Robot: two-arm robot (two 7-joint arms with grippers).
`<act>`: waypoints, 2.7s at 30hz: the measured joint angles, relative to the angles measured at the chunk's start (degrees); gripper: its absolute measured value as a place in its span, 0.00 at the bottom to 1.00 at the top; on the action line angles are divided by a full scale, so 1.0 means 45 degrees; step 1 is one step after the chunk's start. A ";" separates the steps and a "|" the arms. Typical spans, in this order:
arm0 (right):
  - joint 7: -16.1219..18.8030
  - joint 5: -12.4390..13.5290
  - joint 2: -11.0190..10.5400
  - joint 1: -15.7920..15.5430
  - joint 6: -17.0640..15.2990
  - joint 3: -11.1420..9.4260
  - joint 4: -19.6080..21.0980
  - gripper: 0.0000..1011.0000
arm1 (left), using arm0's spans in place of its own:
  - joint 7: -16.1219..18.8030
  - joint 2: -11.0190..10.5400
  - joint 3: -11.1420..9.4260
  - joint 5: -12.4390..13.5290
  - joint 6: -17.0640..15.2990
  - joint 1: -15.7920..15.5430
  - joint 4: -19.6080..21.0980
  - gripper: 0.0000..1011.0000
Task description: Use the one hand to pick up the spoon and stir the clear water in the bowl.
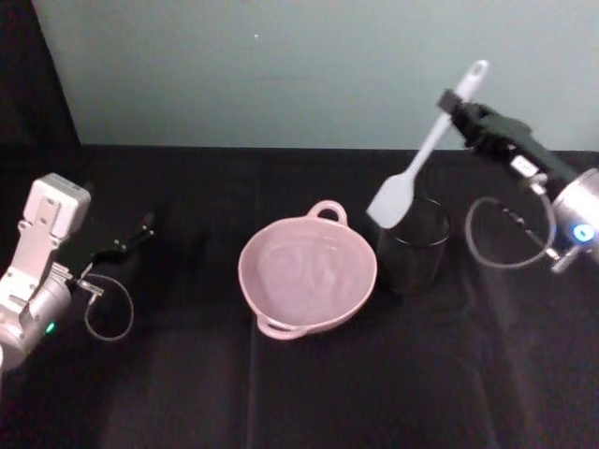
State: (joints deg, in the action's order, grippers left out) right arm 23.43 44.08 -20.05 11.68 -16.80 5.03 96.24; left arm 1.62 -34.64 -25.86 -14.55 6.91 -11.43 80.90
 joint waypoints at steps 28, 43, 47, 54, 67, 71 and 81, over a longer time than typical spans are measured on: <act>0.0787 0.1389 -0.0293 0.1638 0.0122 0.0542 -0.4796 0.11 | 0.0000 0.0000 0.0000 0.0000 0.0000 0.0000 0.0001 1.00; 0.0962 0.1516 -0.0478 0.1758 0.0383 0.1204 -0.5499 0.11 | 0.0000 0.0000 0.0000 0.0000 0.0000 0.0000 0.0001 1.00; 0.1021 0.1517 -0.0536 0.1790 0.0500 0.1342 -0.5586 0.11 | 0.0000 0.0000 -0.0001 0.0001 0.0000 0.0000 0.0001 1.00; 0.1018 0.1517 -0.0520 0.1790 0.0491 0.1304 -0.5575 0.12 | 0.0000 0.0000 0.0000 0.0001 0.0000 0.0000 0.0000 1.00; 0.1006 0.1513 -0.0506 0.1781 0.0458 0.1265 -0.5549 0.50 | 0.0000 0.0000 0.0000 0.0001 0.0000 0.0001 0.0001 1.00; 0.1003 0.1510 -0.0501 0.1777 0.0453 0.1259 -0.5545 0.62 | 0.0000 0.0000 0.0000 0.0001 0.0000 0.0000 0.0000 1.00; 0.0888 0.0736 -0.0906 0.1712 0.1390 0.1721 -0.5243 0.92 | 0.0000 0.0000 0.0000 0.0000 0.0000 0.0000 0.0001 1.00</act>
State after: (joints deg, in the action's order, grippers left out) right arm 27.42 47.39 -24.13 19.38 -10.55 12.78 72.64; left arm 1.62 -34.65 -25.86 -14.55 6.91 -11.43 80.90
